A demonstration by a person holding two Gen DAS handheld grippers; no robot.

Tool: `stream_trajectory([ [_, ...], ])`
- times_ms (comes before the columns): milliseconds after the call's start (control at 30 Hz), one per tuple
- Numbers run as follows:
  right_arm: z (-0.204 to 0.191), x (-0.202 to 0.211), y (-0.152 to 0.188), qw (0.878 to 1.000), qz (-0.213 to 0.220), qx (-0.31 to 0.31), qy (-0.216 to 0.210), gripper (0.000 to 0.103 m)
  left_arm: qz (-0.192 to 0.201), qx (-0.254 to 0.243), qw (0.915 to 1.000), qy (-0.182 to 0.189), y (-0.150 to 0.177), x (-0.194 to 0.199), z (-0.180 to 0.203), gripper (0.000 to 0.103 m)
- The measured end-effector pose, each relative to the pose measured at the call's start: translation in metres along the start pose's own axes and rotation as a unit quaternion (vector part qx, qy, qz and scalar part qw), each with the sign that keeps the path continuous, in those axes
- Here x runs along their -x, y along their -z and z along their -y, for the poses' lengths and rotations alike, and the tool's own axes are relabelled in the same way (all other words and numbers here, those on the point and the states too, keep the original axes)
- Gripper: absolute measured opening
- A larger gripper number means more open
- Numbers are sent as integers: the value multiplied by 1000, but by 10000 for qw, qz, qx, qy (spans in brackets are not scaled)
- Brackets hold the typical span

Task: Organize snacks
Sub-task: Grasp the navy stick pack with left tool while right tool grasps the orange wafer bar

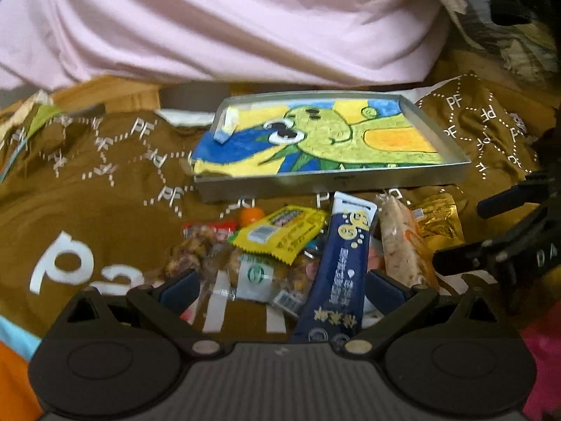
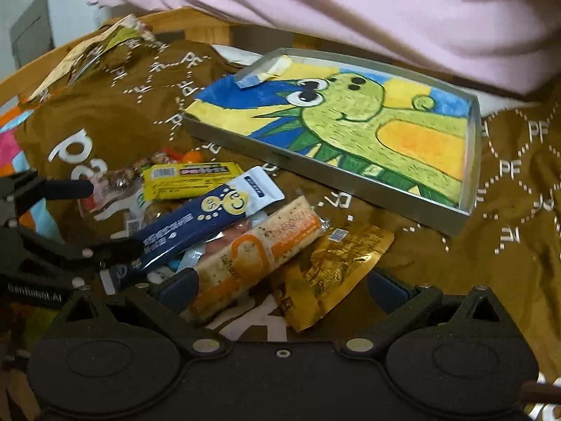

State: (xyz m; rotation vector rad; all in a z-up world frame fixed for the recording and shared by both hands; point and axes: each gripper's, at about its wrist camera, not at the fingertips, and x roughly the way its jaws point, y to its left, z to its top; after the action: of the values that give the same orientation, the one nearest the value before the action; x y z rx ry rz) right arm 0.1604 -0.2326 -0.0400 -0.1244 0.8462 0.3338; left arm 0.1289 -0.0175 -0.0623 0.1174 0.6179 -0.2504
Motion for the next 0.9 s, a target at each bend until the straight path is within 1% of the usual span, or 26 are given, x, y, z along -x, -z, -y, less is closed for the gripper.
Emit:
stream_trajectory([
  [100, 9, -2, -3, 9992, -69, -383, -129, 101, 37, -141, 9997, 180, -1, -3, 2, 101],
  [233, 19, -4, -8, 9936, -217, -1049, -349, 97, -34, -181, 9988, 460, -1, -8, 1, 97],
  [333, 19, -4, -11, 9880, -306, -1380, -626, 89, -74, -236, 9976, 651, -1, -9, 3, 93],
  [400, 18, -5, -14, 9836, -349, -1555, -848, 82, -45, -356, 9965, 754, -1, -8, 6, 92],
  [433, 16, -6, -15, 9815, -378, -1635, -921, 80, -10, -450, 9960, 770, -1, -7, 9, 90],
  [500, 15, -9, -17, 9765, -466, -1838, -1028, 73, 19, -621, 9951, 774, -1, -9, 15, 84],
  [533, 15, -11, -17, 9733, -520, -1955, -1085, 72, 18, -678, 9944, 810, -1, -10, 17, 79],
  [567, 17, -14, -17, 9694, -581, -2088, -1153, 71, 7, -718, 9938, 854, -2, -12, 18, 76],
  [633, 19, -20, -16, 9640, -693, -2283, -1175, 68, -54, -753, 9934, 866, -2, -16, 19, 72],
  [667, 21, -23, -14, 9627, -734, -2342, -1137, 65, -114, -793, 9932, 841, -2, -19, 20, 70],
  [700, 22, -25, -13, 9619, -774, -2385, -1089, 62, -200, -868, 9924, 844, -3, -22, 20, 68],
  [733, 22, -28, -12, 9610, -807, -2422, -1066, 61, -317, -991, 9909, 852, -3, -27, 21, 67],
  [833, 28, -35, -8, 9540, -819, -2650, -1142, 58, -335, -1374, 9859, 892, -2, -30, 24, 65],
  [900, 31, -39, -6, 9487, -820, -2823, -1162, 53, -352, -1402, 9850, 945, -2, -30, 24, 63],
])
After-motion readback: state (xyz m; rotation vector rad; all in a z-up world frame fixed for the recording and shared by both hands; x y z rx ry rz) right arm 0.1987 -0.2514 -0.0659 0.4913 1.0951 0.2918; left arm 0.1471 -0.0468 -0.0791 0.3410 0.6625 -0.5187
